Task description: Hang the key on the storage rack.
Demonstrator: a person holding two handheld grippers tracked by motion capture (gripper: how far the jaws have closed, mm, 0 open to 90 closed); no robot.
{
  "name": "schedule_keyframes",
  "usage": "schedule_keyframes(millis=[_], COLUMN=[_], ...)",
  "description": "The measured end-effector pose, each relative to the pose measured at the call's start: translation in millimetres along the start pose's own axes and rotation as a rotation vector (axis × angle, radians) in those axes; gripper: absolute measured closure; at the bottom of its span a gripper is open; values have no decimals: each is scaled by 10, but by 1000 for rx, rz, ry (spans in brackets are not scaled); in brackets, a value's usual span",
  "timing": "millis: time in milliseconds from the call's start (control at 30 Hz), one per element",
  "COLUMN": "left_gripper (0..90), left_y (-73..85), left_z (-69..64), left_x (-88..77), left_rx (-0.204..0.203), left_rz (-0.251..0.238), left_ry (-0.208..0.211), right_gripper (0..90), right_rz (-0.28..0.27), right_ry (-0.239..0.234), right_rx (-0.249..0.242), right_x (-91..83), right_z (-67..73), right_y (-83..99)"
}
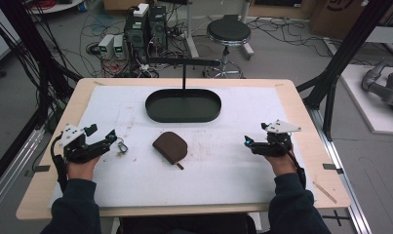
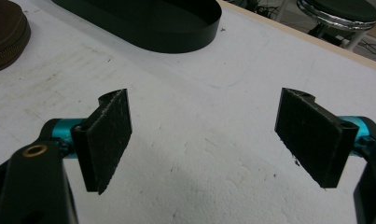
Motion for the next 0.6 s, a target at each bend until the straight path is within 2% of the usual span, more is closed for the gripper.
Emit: schedule_keyframes(millis=[500,600], left_gripper=[252,277], left_y=[36,37], left_z=[-39,-44], left_x=[75,75], left_rx=[0,5], left_rz=[25,32], left_ry=[11,17], right_gripper=[190,190], right_rz=[-4,-3], right_ry=[10,14], right_rx=[26,25], right_x=[-50,-59], right_z=[-59,-56], right_y=[38,43])
Point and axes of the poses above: each handheld gripper's, and its own axes: x roughly forward along the jaws, y roughly out of its underside, z roughly to its left, the point moved 8 cm from there along x, roughly forward along the jaws, and after that the axes turned 2 degrees about -y, right-handed, at the moved point
